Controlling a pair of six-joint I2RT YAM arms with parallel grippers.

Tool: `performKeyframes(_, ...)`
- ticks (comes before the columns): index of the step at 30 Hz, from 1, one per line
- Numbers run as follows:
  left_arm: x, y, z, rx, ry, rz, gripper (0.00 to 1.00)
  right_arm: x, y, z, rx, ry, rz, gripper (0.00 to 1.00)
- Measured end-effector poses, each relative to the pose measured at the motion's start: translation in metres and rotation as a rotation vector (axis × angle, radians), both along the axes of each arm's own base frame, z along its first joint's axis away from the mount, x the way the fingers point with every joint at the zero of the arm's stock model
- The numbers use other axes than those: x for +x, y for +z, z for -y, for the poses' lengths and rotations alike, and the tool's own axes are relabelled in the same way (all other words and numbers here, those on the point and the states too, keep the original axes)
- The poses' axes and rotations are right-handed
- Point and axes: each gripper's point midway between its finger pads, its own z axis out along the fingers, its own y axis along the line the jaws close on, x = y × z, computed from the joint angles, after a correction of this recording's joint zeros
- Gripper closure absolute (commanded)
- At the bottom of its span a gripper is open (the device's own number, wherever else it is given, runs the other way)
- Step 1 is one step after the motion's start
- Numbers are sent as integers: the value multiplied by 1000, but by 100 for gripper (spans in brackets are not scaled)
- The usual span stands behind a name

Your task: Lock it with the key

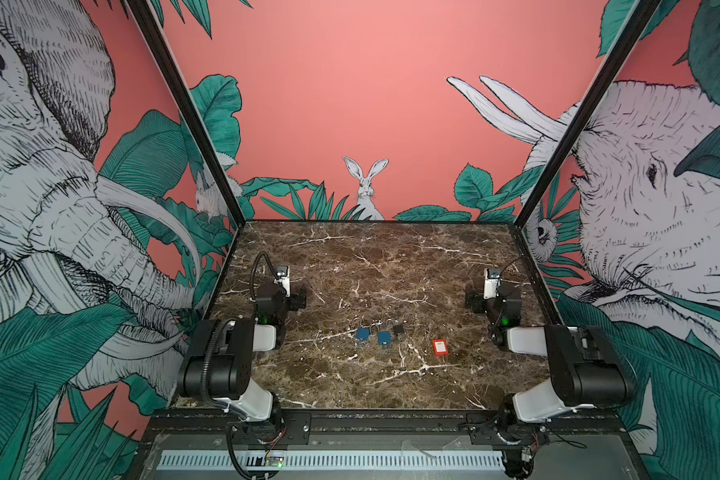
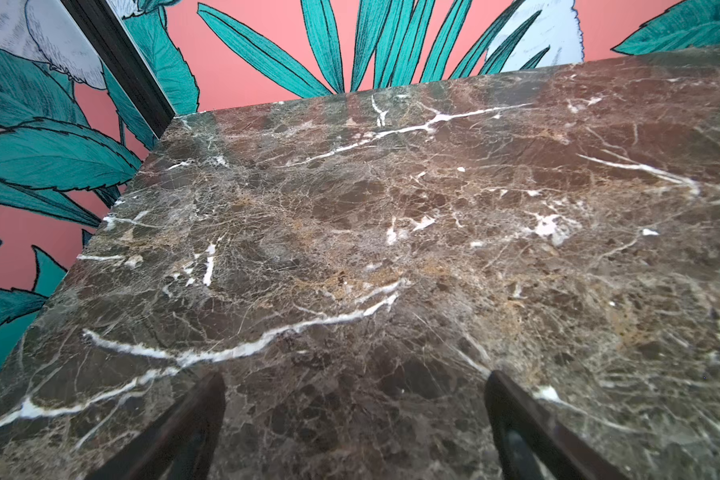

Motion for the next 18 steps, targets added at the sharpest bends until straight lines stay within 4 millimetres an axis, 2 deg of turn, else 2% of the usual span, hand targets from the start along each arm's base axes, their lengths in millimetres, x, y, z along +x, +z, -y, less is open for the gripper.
performKeyframes(18,0,0,-1,4,8,0,2,0,-1,0,0,0,-2,2)
